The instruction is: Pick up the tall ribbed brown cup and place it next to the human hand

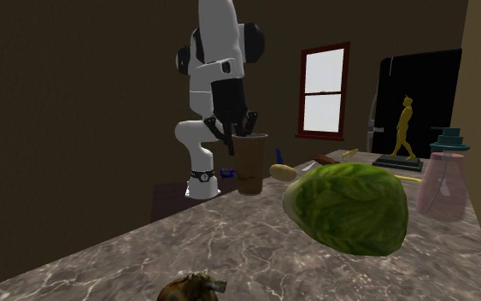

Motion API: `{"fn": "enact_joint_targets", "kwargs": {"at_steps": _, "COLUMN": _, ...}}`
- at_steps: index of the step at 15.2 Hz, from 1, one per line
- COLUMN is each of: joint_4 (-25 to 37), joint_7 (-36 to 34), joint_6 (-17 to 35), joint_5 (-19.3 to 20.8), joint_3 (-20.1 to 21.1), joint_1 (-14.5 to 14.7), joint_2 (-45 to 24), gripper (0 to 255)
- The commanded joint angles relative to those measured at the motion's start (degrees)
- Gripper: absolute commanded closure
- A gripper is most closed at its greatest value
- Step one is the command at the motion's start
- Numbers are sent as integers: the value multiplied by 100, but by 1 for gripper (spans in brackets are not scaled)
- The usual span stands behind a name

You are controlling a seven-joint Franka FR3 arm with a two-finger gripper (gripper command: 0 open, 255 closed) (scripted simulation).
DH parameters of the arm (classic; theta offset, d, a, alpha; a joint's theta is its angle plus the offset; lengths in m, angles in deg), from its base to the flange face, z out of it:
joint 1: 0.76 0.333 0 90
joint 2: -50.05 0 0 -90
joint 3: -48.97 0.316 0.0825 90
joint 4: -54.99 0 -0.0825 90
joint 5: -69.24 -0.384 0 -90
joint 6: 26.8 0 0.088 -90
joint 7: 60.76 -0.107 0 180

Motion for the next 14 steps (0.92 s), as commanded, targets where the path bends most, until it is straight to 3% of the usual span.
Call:
{"fn": "enact_joint_targets", "kwargs": {"at_steps": 1, "joint_4": 133, "joint_7": -25, "joint_6": -144, "joint_5": 8, "joint_3": 1, "joint_1": 2, "joint_2": 15, "gripper": 255}}
{"fn": "enact_joint_targets", "kwargs": {"at_steps": 14, "joint_4": 1184, "joint_7": -141, "joint_6": -1150, "joint_5": 33, "joint_3": -12, "joint_1": -18, "joint_2": -25, "gripper": 255}}
